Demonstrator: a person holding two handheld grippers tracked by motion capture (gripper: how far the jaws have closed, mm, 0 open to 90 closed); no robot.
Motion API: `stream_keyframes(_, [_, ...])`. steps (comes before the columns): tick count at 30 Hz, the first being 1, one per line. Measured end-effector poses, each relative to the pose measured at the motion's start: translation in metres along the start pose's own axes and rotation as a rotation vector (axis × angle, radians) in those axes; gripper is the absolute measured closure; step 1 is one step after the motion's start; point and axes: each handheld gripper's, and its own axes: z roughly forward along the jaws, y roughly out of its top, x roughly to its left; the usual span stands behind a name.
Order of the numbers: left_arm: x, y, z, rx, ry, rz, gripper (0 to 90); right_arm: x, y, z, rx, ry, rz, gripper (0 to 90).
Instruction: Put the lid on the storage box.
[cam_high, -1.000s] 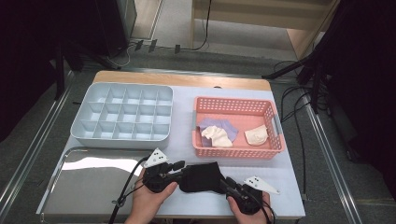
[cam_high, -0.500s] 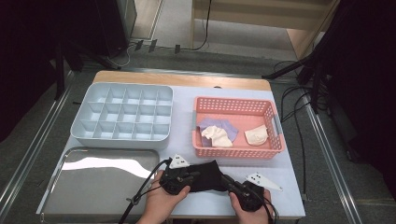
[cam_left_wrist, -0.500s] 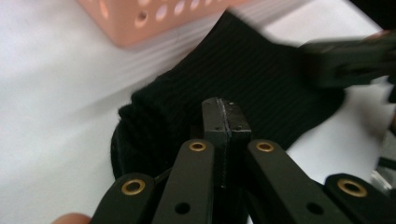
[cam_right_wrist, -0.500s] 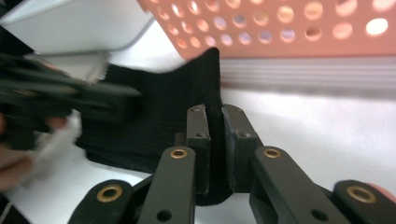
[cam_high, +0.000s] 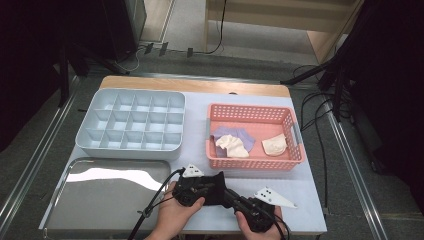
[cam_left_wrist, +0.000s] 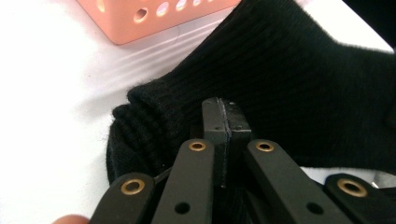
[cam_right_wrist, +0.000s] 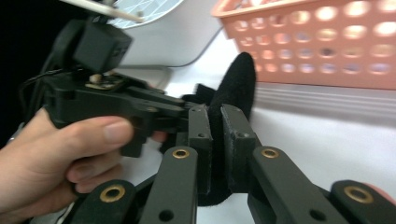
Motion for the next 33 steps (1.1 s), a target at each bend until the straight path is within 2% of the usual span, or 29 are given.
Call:
stream_keyframes(2, [0.001,0.0,-0.005,-0.011,-0.005,-0.018,90.0,0.006,0.0,0.005,0.004,0.009,-0.007,83.3])
stream_keyframes(4, [0.001,0.005,-0.016,-0.054,-0.006,-0.025,82.6,0.012,0.0,0.01,0.013,0.021,-0.017,83.2])
stream_keyframes(5, [0.001,0.005,-0.016,-0.054,-0.006,-0.025,80.1,0.012,0.0,0.01,0.013,0.021,-0.017,83.2])
stream_keyframes(6, [0.001,0.012,-0.032,-0.086,-0.003,-0.003,79.6,0.017,0.0,0.013,0.011,0.002,-0.052,83.1])
stream_keyframes(9, [0.01,0.012,-0.042,-0.088,0.016,0.002,81.5,0.019,-0.001,0.017,0.02,-0.001,-0.052,83.1])
stream_keyframes(12, [0.022,0.003,-0.037,-0.056,0.016,-0.036,83.8,0.021,-0.002,0.021,0.038,-0.011,-0.065,83.1])
stream_keyframes(15, [0.025,-0.003,-0.032,-0.045,0.019,-0.045,85.8,0.026,-0.004,0.027,0.052,-0.016,-0.081,83.1])
stream_keyframes(17, [0.026,-0.002,-0.031,-0.044,0.01,-0.05,87.2,0.029,-0.007,0.031,0.058,-0.011,-0.097,83.0])
stream_keyframes(21, [0.028,-0.004,-0.027,-0.032,-0.04,-0.085,87.9,0.037,-0.011,0.042,0.076,0.002,-0.133,83.1])
stream_keyframes(23, [0.027,-0.004,-0.027,-0.032,-0.035,-0.081,87.9,0.039,-0.012,0.046,0.083,0.008,-0.138,83.1])
stream_keyframes(25, [0.028,-0.004,-0.028,-0.031,-0.041,-0.091,87.8,0.044,-0.015,0.054,0.095,0.01,-0.162,83.1])
stream_keyframes(27, [0.031,-0.004,-0.029,-0.032,-0.065,-0.118,86.6,0.044,-0.016,0.057,0.098,0.01,-0.168,83.1])
stream_keyframes(30, [0.036,0.0,-0.038,-0.077,-0.065,-0.157,77.8,0.042,-0.018,0.058,0.104,-0.001,-0.181,83.1])
stream_keyframes(33, [0.036,0.003,-0.051,-0.155,-0.082,-0.164,71.5,0.041,-0.021,0.058,0.103,-0.002,-0.182,82.9])
